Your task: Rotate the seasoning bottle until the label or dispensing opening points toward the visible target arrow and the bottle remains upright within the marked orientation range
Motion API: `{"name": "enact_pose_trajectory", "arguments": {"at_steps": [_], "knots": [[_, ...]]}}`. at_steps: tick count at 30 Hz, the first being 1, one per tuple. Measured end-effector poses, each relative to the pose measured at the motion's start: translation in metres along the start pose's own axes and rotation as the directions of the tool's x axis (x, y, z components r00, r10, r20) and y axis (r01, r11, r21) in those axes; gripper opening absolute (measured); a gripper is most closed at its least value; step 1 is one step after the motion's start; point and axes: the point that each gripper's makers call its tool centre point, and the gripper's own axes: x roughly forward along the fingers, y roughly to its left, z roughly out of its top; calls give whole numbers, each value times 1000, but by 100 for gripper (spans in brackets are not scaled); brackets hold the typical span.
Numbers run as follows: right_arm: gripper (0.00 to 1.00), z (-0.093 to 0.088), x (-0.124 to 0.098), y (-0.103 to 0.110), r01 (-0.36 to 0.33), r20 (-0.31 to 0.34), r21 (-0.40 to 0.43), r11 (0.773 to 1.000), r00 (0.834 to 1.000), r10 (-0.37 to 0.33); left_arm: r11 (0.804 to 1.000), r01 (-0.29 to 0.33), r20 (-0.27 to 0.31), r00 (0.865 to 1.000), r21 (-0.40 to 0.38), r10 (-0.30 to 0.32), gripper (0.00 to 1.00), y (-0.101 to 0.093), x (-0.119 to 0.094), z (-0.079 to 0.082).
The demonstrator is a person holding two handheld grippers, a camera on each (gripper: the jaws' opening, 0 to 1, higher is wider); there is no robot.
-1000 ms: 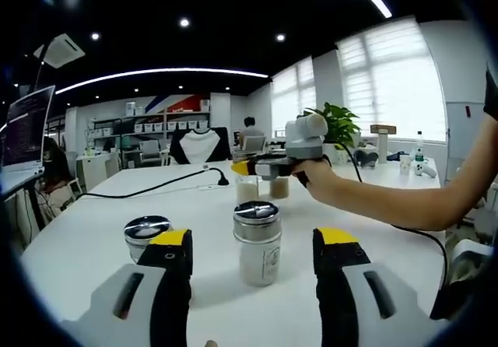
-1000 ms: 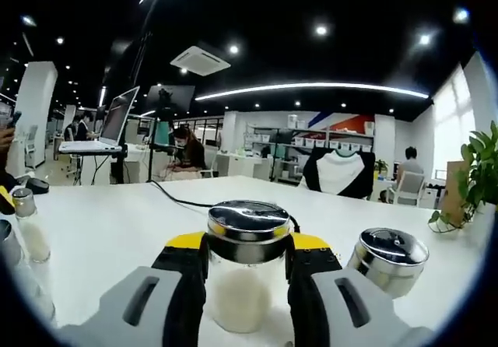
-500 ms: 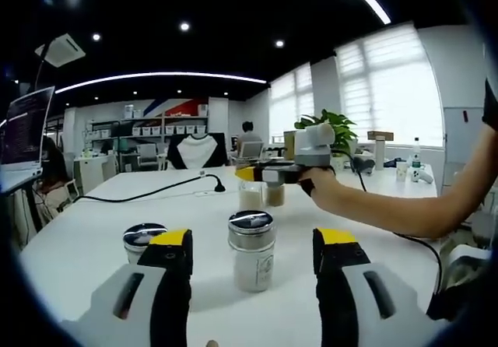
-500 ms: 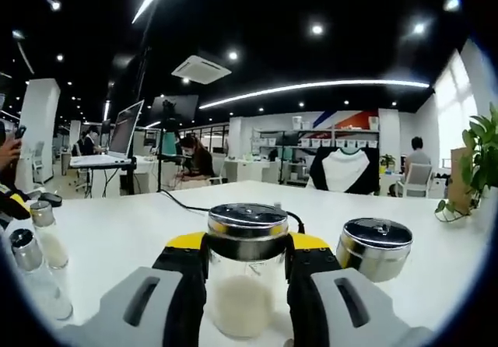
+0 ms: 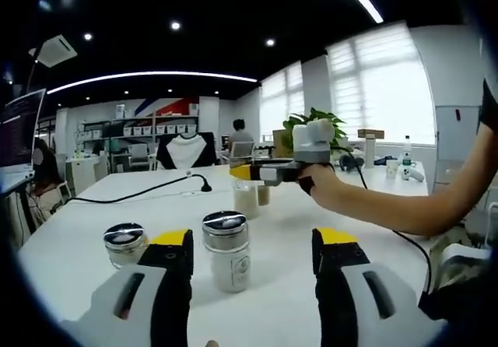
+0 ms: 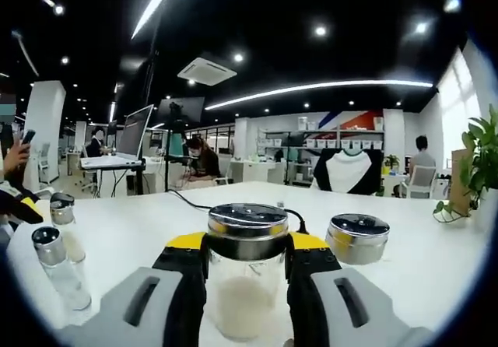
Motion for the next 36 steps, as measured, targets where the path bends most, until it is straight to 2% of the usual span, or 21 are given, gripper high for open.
{"name": "enact_pose_trajectory", "arguments": {"at_steps": [16, 32, 36], "knots": [[36, 0, -39, 2, -7, 3, 11, 1000, 1000, 7, 997, 53, -5, 999, 47, -53, 65, -29, 1, 5], [36, 6, -93, 14, -19, 39, 28, 999, 999, 17, 992, 113, -27, 993, 52, -111, 65, -55, 4, -1], [36, 6, -103, 16, -9, 37, 18, 1000, 999, 8, 991, 128, -11, 992, 41, -128, 65, -60, 5, 0]]}}
